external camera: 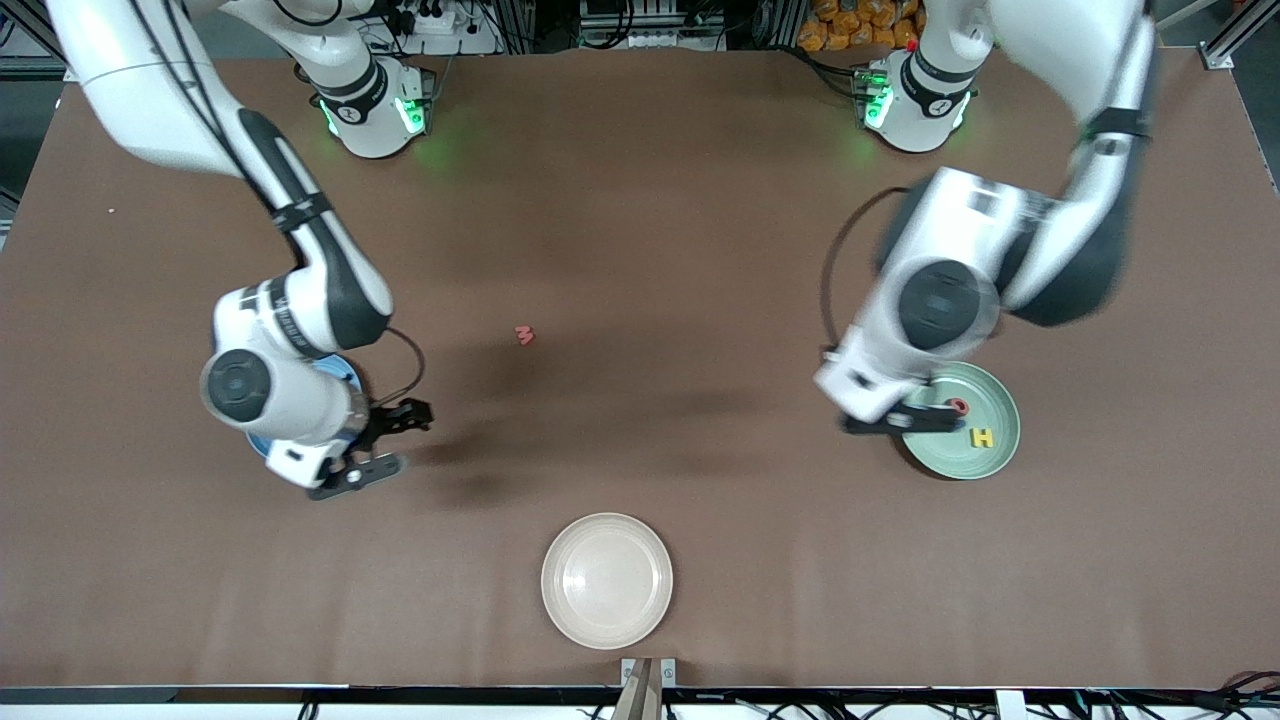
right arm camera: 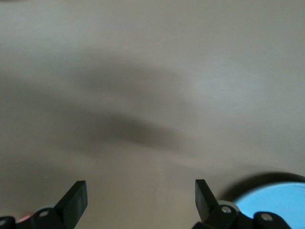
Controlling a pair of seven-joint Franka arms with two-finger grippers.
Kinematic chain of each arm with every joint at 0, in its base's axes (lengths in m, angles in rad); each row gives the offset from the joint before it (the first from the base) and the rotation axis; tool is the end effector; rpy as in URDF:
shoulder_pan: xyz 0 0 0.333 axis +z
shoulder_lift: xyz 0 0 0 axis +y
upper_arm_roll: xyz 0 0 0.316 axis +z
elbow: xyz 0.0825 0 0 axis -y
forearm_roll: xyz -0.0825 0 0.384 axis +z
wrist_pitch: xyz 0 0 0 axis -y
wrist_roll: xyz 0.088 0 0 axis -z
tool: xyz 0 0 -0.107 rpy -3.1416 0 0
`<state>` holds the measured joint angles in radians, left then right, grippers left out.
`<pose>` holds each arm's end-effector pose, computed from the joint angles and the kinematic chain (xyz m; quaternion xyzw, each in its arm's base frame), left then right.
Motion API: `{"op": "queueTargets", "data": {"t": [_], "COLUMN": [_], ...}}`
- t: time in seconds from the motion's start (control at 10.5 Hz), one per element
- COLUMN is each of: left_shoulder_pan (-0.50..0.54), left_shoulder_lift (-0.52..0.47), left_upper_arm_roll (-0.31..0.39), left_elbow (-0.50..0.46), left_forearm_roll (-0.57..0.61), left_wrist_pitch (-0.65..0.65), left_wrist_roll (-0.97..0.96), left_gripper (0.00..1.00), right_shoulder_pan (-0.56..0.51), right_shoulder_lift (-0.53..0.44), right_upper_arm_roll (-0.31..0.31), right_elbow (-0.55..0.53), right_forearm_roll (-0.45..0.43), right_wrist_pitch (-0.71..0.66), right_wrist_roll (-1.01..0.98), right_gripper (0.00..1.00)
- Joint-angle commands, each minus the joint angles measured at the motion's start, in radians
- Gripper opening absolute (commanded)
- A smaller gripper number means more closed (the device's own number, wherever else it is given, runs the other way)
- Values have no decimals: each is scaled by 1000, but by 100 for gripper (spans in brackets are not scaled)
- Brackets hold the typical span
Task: Sort upper and lower case letters into plates
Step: 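Carry the teal R to the green plate while the right gripper reaches the w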
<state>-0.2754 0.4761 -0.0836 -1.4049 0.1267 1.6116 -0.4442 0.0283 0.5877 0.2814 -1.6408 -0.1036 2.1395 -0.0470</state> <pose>0.6307 -0.2129 0.4120 -0.9896 -0.0332 0.1060 0.0915 0.6530 0.1809 0.2790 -0.9813 -0.1865 0.0364 0.0308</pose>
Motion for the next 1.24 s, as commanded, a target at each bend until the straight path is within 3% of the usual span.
{"op": "queueTargets", "data": {"t": [0.0, 0.19, 0.38, 0.57, 0.67, 0.76, 0.86, 0.95, 1.15], "left_shoulder_pan": [134, 221, 251, 255, 252, 251, 251, 257, 255], "left_shoulder_lift": [-36, -7, 36, 74, 93, 92, 81, 73, -17], "left_upper_arm_roll": [-19, -22, -22, -21, -18, -16, -16, -13, -10], "left_elbow": [-152, -198, -239, -269, -254, -241, -229, -214, -209], "left_forearm_roll": [60, 51, 53, 70, 74, 86, 94, 94, 93], "left_wrist_pitch": [60, 142, 197, 264, 266, 266, 264, 260, 242], "left_wrist_roll": [5, 15, 19, 22, 24, 24, 28, 35, 50], "left_gripper": [0, 0, 0, 0, 8, 19, 36, 99, 100], "right_shoulder_pan": [91, 186, 258, 297, 294, 289, 289, 288, 288], "right_shoulder_lift": [-47, -84, -156, -198, -201, -204, -203, -197, -171], "right_upper_arm_roll": [-1, -2, -2, -4, -4, -5, -7, -8, -10], "right_elbow": [-97, -201, -380, -485, -541, -589, -599, -597, -591], "right_forearm_roll": [-4, -8, -10, -13, -13, -13, -13, -13, -13], "right_wrist_pitch": [58, 135, 238, 282, 340, 394, 402, 404, 456], "right_wrist_roll": [48, 84, 192, 226, 226, 226, 228, 242, 269], "right_gripper": [100, 100, 100, 100, 100, 100, 100, 100, 100]}}
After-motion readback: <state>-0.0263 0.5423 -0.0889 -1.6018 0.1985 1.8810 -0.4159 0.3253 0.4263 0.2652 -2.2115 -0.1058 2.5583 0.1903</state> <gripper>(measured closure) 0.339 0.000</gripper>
